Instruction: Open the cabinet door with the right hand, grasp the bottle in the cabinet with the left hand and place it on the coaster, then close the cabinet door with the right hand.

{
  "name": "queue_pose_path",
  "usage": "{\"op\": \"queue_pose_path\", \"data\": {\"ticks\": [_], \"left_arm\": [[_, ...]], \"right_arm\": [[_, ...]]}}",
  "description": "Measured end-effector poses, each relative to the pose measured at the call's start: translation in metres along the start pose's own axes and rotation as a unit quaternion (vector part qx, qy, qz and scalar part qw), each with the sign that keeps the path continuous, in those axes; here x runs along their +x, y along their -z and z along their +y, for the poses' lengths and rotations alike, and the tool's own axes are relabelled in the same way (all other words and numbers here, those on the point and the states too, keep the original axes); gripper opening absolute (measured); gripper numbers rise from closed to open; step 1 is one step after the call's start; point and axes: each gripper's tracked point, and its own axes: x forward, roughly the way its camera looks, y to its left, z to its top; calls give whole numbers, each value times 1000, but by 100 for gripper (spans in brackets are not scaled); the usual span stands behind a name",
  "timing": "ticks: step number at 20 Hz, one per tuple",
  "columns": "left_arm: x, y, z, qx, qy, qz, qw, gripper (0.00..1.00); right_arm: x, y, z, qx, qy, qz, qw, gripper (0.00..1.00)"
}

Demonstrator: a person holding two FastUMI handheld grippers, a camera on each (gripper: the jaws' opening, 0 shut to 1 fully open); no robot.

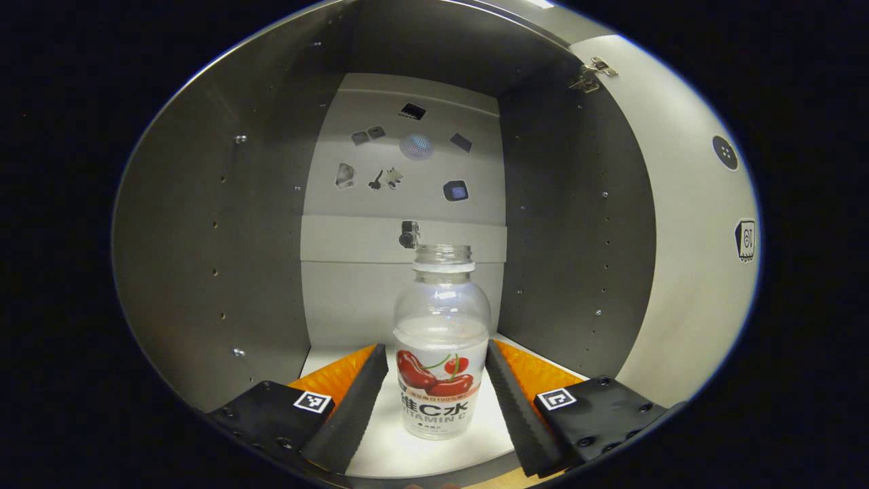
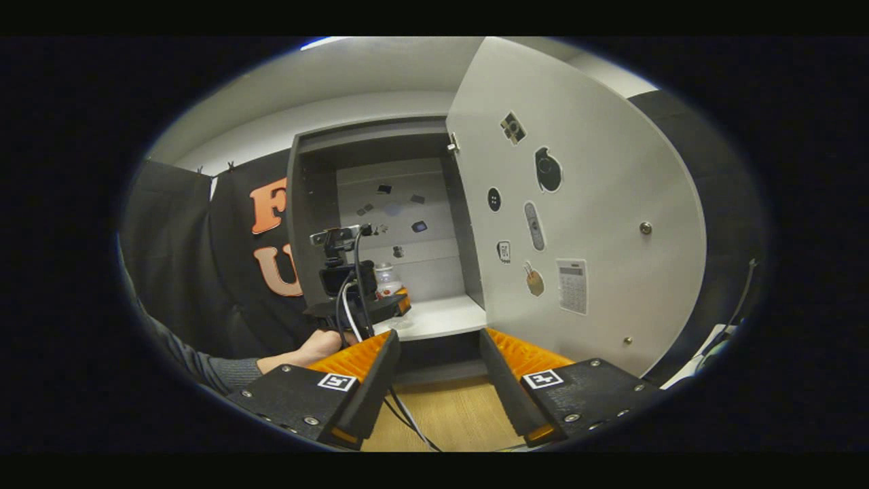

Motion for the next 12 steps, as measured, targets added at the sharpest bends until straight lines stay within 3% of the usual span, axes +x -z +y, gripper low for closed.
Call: {"op": "queue_pose_path", "data": {"ticks": [3,5,12], "left_arm": [[2,-1,-1,6,0,-3,1000,94],[2,0,-3,4,2,-2,1000,85],[-28,-28,0,10,0,-34,999,84]], "right_arm": [[1,4,-3,2,2,8,1000,75],[-1,5,-5,1,2,11,1000,75],[-19,6,-4,9,-16,13,1000,74]]}}
